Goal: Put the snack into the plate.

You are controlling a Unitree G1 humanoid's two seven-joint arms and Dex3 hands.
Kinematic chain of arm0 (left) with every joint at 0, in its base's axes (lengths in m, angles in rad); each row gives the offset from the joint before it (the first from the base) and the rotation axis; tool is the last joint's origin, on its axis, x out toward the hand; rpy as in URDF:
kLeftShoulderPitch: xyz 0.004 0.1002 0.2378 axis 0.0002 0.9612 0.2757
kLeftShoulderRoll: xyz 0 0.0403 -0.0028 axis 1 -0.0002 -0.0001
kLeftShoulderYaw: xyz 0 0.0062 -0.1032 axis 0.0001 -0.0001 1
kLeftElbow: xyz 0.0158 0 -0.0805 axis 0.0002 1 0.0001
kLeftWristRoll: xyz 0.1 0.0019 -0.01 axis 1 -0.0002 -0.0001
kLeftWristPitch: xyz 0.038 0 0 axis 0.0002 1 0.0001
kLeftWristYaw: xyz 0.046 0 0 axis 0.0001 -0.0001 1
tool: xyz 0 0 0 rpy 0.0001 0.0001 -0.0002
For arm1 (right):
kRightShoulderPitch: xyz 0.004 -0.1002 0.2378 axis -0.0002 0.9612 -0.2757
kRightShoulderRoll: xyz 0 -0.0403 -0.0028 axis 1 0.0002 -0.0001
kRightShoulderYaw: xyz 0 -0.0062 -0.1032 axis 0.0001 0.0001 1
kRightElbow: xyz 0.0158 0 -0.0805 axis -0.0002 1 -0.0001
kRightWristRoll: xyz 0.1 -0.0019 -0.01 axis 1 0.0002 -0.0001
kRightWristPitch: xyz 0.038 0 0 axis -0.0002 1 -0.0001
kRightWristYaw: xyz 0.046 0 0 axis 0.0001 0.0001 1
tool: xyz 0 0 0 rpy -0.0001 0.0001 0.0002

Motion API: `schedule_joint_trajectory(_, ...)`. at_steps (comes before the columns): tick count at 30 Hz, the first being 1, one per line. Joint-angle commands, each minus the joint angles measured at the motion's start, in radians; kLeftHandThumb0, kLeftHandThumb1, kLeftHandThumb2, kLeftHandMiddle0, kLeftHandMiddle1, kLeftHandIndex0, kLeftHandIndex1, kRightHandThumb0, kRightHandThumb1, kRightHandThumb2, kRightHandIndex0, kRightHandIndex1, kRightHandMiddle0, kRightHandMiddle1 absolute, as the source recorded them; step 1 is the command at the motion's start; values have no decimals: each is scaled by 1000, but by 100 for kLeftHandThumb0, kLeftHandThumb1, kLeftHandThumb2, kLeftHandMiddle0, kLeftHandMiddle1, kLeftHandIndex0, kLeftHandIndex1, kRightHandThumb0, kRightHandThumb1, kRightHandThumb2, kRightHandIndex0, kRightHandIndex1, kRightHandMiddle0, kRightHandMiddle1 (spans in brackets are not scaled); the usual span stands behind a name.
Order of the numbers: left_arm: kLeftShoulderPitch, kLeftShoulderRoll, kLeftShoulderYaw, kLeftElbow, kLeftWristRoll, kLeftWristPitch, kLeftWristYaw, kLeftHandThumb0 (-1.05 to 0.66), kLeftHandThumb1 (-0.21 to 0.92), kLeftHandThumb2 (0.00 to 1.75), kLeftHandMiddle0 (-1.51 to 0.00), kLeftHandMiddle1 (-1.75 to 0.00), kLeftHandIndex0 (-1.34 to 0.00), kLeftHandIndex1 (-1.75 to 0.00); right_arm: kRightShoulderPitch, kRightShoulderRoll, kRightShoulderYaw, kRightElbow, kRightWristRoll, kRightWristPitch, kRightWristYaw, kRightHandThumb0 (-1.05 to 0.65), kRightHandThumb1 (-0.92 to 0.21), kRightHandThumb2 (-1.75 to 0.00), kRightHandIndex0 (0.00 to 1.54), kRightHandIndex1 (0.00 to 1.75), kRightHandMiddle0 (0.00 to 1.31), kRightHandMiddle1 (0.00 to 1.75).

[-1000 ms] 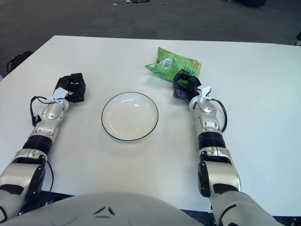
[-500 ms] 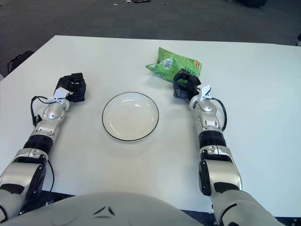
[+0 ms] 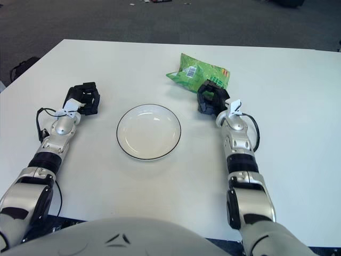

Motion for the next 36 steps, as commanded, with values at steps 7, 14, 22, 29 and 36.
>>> schedule_joint_trajectory(7,105,-41,-24,60,17,55,4,-50,60,103,-136,-175,-108,-175,-1,-22,-17,-227,0,204,-43,-43,-50,-109,80,175,47,175)
schedule_joint_trajectory(14,105,-37,-31,57,26,63,9,-50,60,103,-136,-175,-110,-175,0,-40,-6,-335,-26,249,-41,-42,-51,-107,77,175,46,175)
schedule_joint_trajectory(22,107,-36,-30,59,21,55,4,-50,60,103,-137,-175,-110,-175,-72,-104,18,-385,-86,273,-18,-21,-45,-114,67,171,39,175)
schedule_joint_trajectory(29,109,-34,-30,56,22,56,2,-50,59,104,-137,-175,-110,-175,-191,-159,37,-325,-148,247,-9,-3,-37,-125,62,168,34,175)
schedule_joint_trajectory(36,114,-33,-30,45,19,63,-3,-50,58,104,-137,-175,-111,-175,-281,-196,65,-227,-201,181,14,-1,-38,-124,60,169,32,175)
